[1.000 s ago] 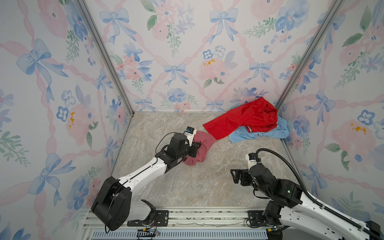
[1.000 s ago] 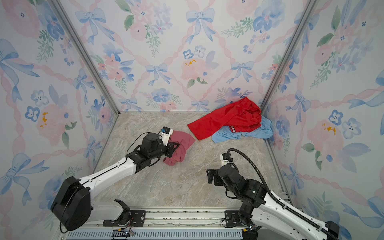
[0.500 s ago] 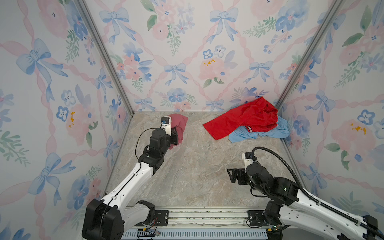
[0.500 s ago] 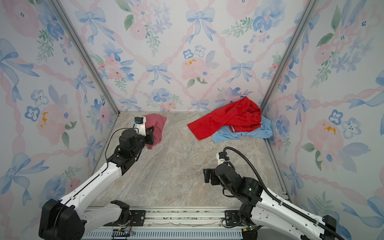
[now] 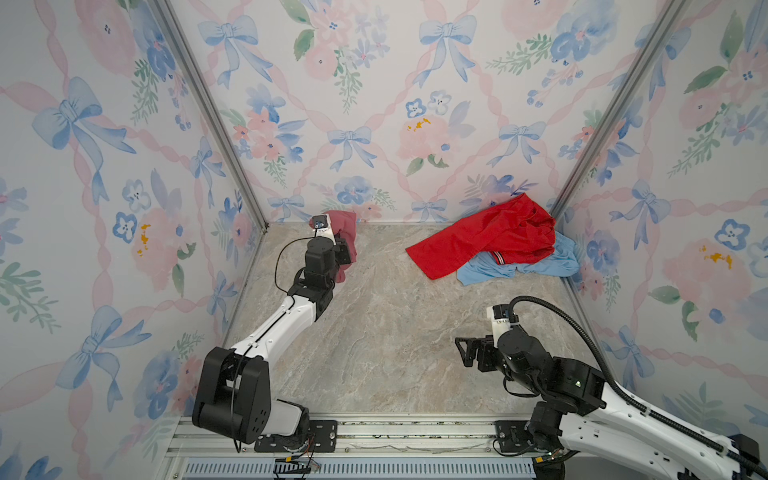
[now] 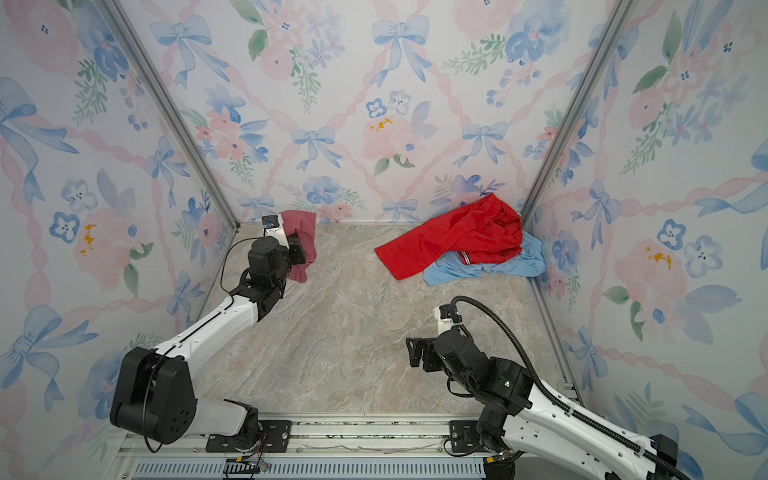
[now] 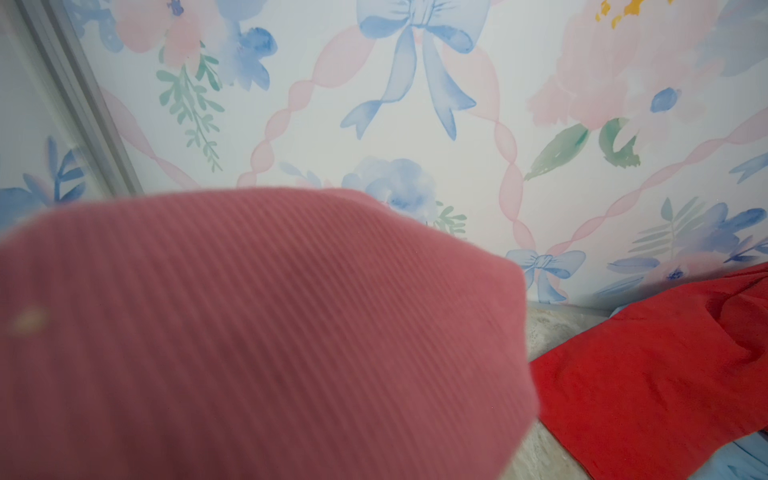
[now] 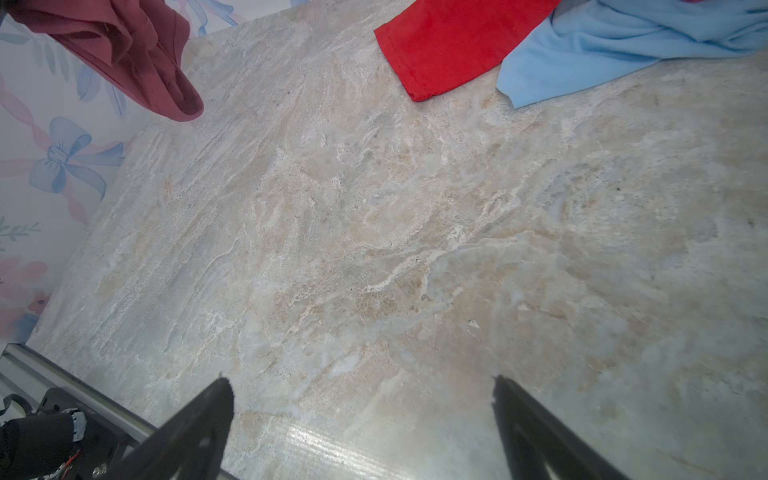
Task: Pick out a specific cloth from the pile
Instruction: 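Drag the pink cloth to the far wall with left gripper while right arm withdraws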
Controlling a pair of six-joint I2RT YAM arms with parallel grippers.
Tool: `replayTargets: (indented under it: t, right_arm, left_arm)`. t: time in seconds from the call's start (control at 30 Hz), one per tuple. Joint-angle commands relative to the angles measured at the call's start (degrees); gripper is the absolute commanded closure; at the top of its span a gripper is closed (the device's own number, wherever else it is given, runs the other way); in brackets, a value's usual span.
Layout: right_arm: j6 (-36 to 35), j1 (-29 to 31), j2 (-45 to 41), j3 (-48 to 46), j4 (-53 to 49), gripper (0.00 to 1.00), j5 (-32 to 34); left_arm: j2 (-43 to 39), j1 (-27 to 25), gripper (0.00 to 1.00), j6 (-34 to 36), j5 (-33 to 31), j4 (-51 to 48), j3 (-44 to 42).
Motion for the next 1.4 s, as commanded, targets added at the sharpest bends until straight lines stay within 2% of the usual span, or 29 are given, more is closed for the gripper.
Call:
replayTargets:
  t: [0.0,0.2,0.37,0.63,0.73,0.87,1.0,1.13,1.37]
  right_arm:
    - [1.0,1.0,-1.3,-0.5,-2.4,0.01,1.8]
    - [1.8,1.3,-4.1,-0.2,-4.7,0.01,3.4]
    - [2.4,1.6,-5.8,1.5,-8.5,0.00,5.0]
    - [1.9,1.5,-8.4,-0.2,-8.2,0.00,6.8]
    - [1.2,1.6,-7.6,-0.2,-7.5,0.00,6.7]
    - [0.1,1.6,-6.0,-0.3,-6.1,0.00,6.3]
    - [-0.5,1.6,-4.8,0.0,-5.7,0.01,5.6]
    - [0.0,1.6,-5.4,0.1,-6.5,0.01,5.4]
    - [1.2,1.6,-8.9,-0.9,-7.6,0.01,6.1]
  left_arm:
    - [5.8,0.4,1.00,2.7,0.4,5.7,6.7]
    - [18.7,2.8,1.00,8.0,-1.5,8.0,15.1]
    - [23.4,4.9,1.00,10.6,0.2,10.1,14.1]
    - [18.7,5.7,1.00,4.7,4.8,9.0,2.9]
    - [15.3,5.7,1.00,-0.3,3.8,3.2,0.2]
    - [14.4,6.0,1.00,-6.3,3.9,-8.1,0.8]
    - [16.8,8.2,1.00,-9.3,8.5,-15.9,3.2]
    - [18.6,11.5,1.00,-10.4,16.6,-16.5,3.3]
    - [23.5,14.2,1.00,-9.2,22.9,-19.2,5.0]
